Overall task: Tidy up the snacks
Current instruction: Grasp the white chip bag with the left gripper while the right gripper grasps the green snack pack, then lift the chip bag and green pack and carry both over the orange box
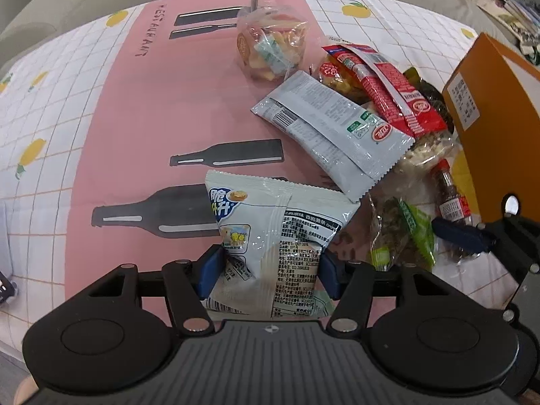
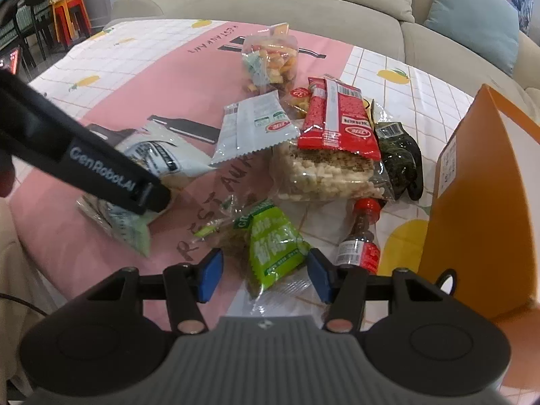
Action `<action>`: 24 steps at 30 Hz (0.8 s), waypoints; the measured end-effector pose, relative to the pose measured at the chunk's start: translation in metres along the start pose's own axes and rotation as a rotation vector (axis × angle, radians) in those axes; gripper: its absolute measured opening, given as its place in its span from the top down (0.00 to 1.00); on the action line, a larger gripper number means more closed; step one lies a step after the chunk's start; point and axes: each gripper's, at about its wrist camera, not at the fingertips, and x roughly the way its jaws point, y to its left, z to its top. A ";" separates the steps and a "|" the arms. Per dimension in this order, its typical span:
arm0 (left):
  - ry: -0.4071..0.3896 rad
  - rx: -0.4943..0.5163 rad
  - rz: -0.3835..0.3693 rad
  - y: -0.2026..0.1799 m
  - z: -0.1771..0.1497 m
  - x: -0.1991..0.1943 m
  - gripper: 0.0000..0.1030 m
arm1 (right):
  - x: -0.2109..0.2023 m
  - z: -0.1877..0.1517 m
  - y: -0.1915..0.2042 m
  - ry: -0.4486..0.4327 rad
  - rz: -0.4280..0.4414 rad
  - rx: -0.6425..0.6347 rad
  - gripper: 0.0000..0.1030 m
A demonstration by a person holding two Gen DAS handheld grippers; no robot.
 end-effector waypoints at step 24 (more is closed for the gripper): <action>-0.030 0.005 0.037 -0.004 -0.006 0.005 0.38 | 0.014 0.006 0.023 -0.057 -0.029 -0.107 0.57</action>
